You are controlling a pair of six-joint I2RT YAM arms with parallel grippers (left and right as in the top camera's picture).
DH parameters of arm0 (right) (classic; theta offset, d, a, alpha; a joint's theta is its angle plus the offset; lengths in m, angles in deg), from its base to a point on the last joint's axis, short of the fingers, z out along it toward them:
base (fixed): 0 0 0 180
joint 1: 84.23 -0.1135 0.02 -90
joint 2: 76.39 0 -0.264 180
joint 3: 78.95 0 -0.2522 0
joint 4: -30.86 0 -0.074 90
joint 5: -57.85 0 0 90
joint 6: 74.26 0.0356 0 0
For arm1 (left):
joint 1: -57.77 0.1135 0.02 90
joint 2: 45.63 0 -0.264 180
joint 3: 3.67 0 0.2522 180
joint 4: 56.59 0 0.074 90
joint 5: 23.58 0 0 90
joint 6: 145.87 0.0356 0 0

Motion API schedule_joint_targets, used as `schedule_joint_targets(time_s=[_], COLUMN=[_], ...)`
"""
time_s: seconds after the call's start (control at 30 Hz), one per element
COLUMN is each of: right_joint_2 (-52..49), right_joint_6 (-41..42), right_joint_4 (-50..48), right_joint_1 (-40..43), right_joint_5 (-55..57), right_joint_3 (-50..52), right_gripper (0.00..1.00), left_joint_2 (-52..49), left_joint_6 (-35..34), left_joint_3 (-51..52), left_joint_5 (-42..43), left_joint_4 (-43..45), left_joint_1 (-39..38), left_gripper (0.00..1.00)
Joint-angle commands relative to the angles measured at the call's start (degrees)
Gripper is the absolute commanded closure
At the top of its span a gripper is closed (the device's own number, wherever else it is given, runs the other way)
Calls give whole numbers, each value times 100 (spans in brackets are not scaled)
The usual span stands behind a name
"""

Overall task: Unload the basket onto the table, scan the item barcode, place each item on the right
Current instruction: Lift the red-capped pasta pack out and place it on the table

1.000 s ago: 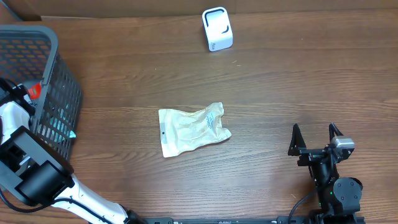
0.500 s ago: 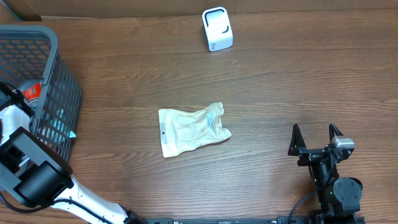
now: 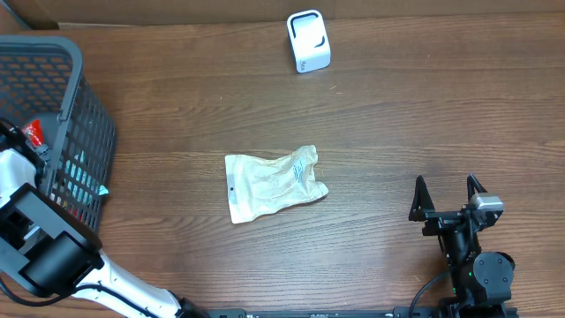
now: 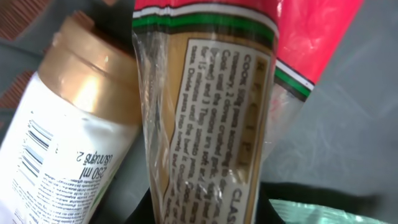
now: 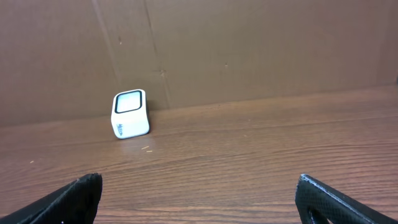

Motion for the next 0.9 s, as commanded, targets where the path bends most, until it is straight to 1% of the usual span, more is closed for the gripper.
schedule_joint_targets(time_s=[0.0,0.13,0.2,0.33,0.63,0.87], right_joint_2=[52,52,52,52,52,52], right_joint_6=[-22,-22,-22,-22,-22,-22], right_joint_4=[-28,-28,-28,-28,-28,-28], right_joint_1=[-39,-39,-39,-39,-39,-39], right_joint_5=[52,52,52,52,52,52], right_joint_3=[59,59,59,59,59,59], right_gripper=[0,0,0,0,0,0], left_joint_2=[11,184,282,590,1305,2015], left_joint_6=[-227,-278,-354,-354,-356,-376], left_joint_3=[-675,-1714,-2116,-2601,-2811,-2830], left_joint_5=[940,1491,1624,1672,1703,2562], left_joint_4=[-553,-1316,-1596,-1838,-1829,-1759], left_joint_1=[15,7,-7,-63,-175,-177], left_gripper=[96,96,96,96,96,96])
